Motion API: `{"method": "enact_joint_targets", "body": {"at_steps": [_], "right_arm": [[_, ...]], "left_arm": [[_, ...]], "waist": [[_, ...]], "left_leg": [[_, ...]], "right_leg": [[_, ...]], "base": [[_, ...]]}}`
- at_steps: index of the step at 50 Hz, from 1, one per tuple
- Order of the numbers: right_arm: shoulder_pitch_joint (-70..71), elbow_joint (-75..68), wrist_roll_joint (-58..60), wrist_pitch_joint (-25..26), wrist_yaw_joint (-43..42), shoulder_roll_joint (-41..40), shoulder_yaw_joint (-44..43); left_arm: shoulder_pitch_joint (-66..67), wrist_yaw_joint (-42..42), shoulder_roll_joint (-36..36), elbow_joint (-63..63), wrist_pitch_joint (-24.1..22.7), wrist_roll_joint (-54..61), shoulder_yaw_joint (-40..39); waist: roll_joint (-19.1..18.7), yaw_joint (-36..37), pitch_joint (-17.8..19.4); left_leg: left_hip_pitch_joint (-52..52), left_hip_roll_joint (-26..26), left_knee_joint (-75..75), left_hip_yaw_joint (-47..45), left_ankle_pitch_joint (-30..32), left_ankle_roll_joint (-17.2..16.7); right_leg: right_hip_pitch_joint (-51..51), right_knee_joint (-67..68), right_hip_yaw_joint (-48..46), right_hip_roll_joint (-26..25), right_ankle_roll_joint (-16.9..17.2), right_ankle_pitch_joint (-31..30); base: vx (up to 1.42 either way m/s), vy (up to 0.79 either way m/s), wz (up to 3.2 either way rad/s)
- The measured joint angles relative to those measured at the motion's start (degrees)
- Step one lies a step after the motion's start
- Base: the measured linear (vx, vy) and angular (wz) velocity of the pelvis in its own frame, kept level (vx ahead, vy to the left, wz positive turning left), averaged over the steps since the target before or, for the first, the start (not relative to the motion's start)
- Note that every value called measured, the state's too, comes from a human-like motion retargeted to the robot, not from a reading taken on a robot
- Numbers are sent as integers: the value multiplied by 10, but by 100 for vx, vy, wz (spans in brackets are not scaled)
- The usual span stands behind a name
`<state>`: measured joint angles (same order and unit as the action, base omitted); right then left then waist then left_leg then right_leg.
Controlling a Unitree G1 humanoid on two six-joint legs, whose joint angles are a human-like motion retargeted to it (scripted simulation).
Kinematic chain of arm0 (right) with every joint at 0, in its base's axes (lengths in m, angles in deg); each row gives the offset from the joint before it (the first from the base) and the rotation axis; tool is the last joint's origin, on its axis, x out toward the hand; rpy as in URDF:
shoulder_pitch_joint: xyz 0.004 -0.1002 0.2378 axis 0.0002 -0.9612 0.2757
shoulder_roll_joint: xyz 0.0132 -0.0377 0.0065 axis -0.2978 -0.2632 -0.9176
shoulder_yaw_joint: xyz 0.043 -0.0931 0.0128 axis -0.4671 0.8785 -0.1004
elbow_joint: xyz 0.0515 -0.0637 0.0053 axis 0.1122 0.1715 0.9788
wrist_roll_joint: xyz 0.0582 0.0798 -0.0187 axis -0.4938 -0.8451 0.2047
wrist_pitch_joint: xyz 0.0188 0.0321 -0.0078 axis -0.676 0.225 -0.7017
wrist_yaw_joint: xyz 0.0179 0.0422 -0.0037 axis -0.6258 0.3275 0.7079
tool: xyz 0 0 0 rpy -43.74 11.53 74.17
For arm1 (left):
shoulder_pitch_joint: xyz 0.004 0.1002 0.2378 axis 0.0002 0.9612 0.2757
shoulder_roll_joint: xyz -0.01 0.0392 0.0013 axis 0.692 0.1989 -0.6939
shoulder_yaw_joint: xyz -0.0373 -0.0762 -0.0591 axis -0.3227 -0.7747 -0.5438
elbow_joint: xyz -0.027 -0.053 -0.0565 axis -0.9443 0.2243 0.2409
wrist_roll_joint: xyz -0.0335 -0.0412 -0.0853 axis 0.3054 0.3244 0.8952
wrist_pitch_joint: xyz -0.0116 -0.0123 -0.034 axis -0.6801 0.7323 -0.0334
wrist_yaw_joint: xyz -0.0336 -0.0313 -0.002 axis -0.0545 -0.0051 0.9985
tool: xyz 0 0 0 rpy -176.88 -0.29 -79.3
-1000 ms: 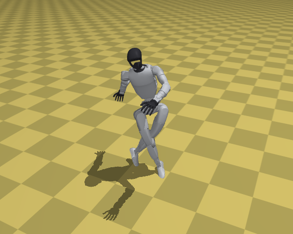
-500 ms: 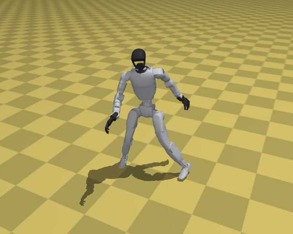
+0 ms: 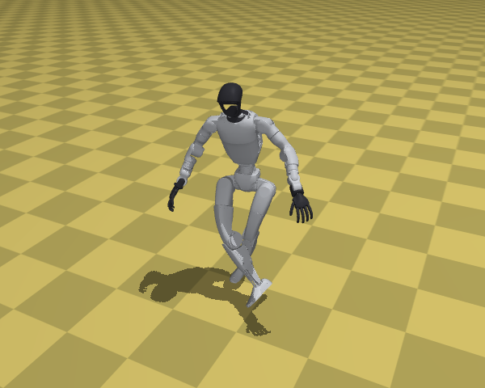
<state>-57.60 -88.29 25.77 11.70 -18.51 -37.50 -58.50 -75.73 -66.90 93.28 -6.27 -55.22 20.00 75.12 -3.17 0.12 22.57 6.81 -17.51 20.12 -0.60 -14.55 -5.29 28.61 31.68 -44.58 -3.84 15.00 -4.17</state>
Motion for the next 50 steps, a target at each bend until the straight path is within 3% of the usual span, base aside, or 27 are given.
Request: {"method": "enact_joint_targets", "body": {"at_steps": [3, 5, 7, 9, 11, 13, 16, 19, 22, 25, 28, 32, 35, 37, 40, 42, 45, 48, 50], "right_arm": [[-185, 18, -106, -37, -49, 49, -120], [-322, 12, -227, -55, -34, 57, -210], [-436, -21, -335, -38, 3, 40, -296], [-524, -59, -371, -2, 7, -3, -372], [-588, -80, -348, 19, -36, -63, -435], [-613, -91, -322, 13, -100, -121, -478], [-586, -114, -304, -4, -164, -168, -513], [-484, -150, -246, -8, -218, -163, -530], [-340, -153, -180, -11, -238, -156, -474], [-201, -124, -126, -26, -213, -181, -327], [-61, -97, -25, -26, -190, -193, -154], [60, 55, 103, -17, -196, -175, -3], [76, 226, 168, -29, -197, -134, 17], [99, 280, 177, -29, -202, -102, 24], [141, 300, 165, -27, -200, -63, 34], [183, 282, 144, -21, -182, -50, 43], [275, 205, 129, 0, -152, -51, 66], [323, 132, 145, 28, -159, -84, 82], [335, 99, 143, 35, -147, -109, 91]], "left_arm": [[-71, -85, 13, -107, -28, 67, 39], [-101, -101, -5, -169, -66, 120, 46], [-128, -89, -41, -216, -94, 154, 36], [-148, -88, -78, -259, -104, 169, 21], [-144, -105, -105, -306, -102, 161, 10], [-118, -123, -110, -347, -99, 136, -3], [-26, -125, -95, -383, -89, 80, -38], [136, -122, -101, -364, -75, 14, -100], [294, -112, -156, -279, -51, 7, -148], [370, -87, -210, -145, -30, 55, -141], [411, -56, -232, -19, -22, 74, -119], [512, -21, -222, 45, -23, 68, -136], [611, -4, -205, 39, -45, 89, -163], [651, 14, -202, 41, -44, 114, -178], [702, 47, -224, 55, -36, 124, -224], [719, 66, -248, 80, -24, 133, -256], [685, 65, -287, 172, 0, 129, -282], [592, 59, -302, 260, 16, 60, -265], [525, 76, -300, 266, 18, 9, -232]], "waist": [[-75, -82, -42], [-132, -147, -65], [-158, -192, -79], [-145, -232, -96], [-102, -263, -106], [-75, -273, -103], [-75, -248, -91], [-65, -225, -78], [-44, -204, -57], [-29, -135, -32], [-33, -31, -13], [-18, 87, -36], [17, 169, -78], [26, 216, -95], [21, 270, -116], [7, 299, -127], [-1, 333, -108], [13, 344, -63], [16, 336, -44]], "left_leg": [[-44, -3, -125, 79, 121, -49], [-72, 1, -187, 137, 207, -89], [-88, -15, -207, 101, 258, -97], [-86, -37, -162, -27, 274, -97], [-79, -23, -7, -196, 229, -97], [-55, 60, 219, -308, 161, -91], [7, 193, 465, -301, 102, -94], [46, 269, 553, -213, 67, -95], [50, 328, 545, -106, 49, -63], [55, 344, 496, 26, 38, -31], [49, 348, 416, 149, 40, -24], [32, 358, 240, 237, 45, -25], [-15, 338, 45, 252, 102, -37], [-44, 321, -43, 236, 157, -44], [-64, 310, -32, 77, 120, -19], [-85, 314, -12, -48, 43, -7], [-93, 276, 49, -125, -71, 16], [-38, 223, 173, -175, -118, 33], [-3, 198, 220, -208, -129, 31]], "right_leg": [[-13, -82, 34, -87, 0, -93], [-35, -117, 55, -108, 0, -143], [-63, -109, 74, -79, 0, -163], [-111, -136, 85, -26, 0, -155], [-184, -185, 100, 29, -14, -83], [-237, -204, 104, 62, -59, 30], [-223, -105, 140, 88, -121, 191], [-186, 24, 209, 118, -133, 277], [-177, 90, 279, 135, -115, 296], [-175, 111, 353, 139, -109, 301], [-165, 106, 430, 129, -107, 290], [-183, 2, 502, 142, -87, 229], [-204, -97, 518, 188, -61, 133], [-227, -169, 466, 225, -42, 38], [-217, -146, 273, 292, -45, -50], [-190, -80, 152, 323, -59, -28], [-105, 62, 108, 346, -63, 73], [-43, 149, 46, 353, -85, 146], [-32, 160, -29, 327, -104, 172]], "base": [[20, 84, 220], [37, 106, 275], [44, 115, 256], [52, 91, 293], [69, 63, 249], [69, 55, 103], [54, 59, -59], [44, 60, -165], [34, 56, -194], [23, 61, -218], [13, 69, -233], [11, 79, -162], [14, 94, -109], [5, 105, -96], [-5, 117, -107], [-17, 118, -137], [-31, 103, -149], [-43, 85, -104], [-43, 78, -54]]}}
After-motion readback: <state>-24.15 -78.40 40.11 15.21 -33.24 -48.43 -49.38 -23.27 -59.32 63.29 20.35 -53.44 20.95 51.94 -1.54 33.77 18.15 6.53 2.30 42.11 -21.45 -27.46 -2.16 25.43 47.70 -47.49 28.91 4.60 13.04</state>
